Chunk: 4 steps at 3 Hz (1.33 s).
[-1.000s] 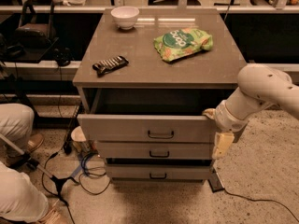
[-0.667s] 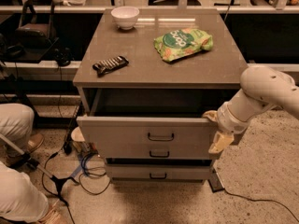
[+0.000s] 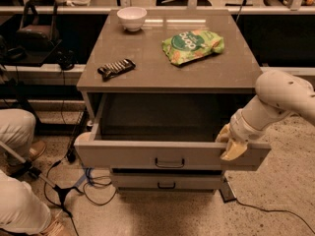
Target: Open top drawer
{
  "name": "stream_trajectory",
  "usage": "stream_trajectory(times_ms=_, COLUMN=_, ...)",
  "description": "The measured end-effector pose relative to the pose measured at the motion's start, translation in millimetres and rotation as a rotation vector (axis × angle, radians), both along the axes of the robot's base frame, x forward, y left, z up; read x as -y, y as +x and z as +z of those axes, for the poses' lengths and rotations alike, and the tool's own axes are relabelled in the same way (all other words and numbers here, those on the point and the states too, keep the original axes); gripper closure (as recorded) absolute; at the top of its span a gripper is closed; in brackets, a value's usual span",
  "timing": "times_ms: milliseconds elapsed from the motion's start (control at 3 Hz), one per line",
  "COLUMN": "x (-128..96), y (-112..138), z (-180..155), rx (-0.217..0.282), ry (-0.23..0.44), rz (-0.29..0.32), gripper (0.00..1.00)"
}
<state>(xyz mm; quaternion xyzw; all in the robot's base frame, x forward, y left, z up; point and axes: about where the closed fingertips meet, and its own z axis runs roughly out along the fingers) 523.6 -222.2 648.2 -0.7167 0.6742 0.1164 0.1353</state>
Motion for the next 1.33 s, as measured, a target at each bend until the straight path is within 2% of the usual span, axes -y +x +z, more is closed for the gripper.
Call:
stream_trajectory(times_ms=333, x=12, y=-21, z=12, rx=0.044, ry=0.022, rz=-0.039, gripper=1.00)
stream_trajectory(times_ms=667, x=11, y=-21, z=11, rx=0.045, ry=0.022, rz=-0.040, gripper=1.00)
stream_trajectory(times_ms=1000, x=22, y=-41, z=7, rx=0.073, ry=0.055, rz=-0.078, gripper=0.98)
stream_trajectory(times_ms=1333, x=21, y=-41, z=7, rx=0.073, ry=0.055, rz=-0.078, gripper=0.75)
